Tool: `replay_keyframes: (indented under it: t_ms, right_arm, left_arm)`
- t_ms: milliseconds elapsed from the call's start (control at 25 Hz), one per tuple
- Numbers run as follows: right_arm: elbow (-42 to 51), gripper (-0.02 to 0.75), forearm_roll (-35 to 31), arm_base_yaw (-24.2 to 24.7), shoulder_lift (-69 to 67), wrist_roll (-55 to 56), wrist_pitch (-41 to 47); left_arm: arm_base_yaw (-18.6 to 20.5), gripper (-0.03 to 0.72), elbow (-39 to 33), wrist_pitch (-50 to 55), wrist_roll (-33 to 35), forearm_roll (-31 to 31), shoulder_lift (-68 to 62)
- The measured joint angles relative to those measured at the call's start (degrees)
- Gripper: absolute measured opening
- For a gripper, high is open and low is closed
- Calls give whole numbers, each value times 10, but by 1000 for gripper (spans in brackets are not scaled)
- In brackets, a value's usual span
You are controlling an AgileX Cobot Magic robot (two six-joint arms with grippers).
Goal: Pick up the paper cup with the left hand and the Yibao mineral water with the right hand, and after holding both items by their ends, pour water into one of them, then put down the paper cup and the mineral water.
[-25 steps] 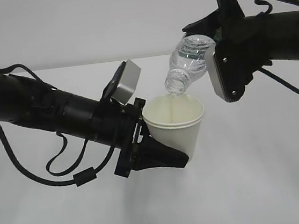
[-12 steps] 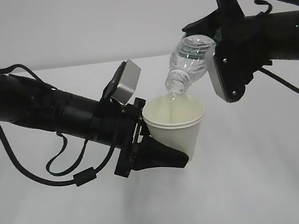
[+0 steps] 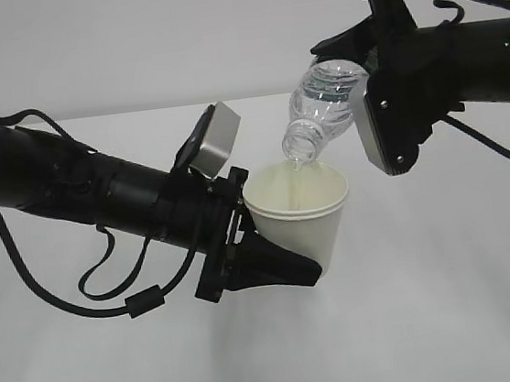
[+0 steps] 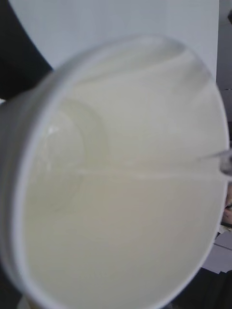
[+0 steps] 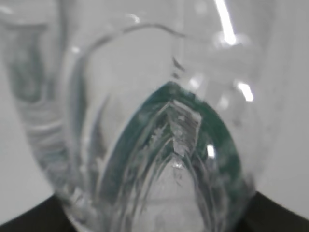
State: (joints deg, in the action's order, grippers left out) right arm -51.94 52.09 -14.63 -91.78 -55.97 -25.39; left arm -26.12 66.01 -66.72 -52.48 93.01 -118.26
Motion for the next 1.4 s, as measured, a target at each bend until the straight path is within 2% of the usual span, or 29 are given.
replay_keyframes:
  t_ms: [1400]
  right_arm:
    - [0, 400, -1, 0, 0, -11, -2]
  left_arm:
    - [0, 430, 0, 0, 0, -1, 0]
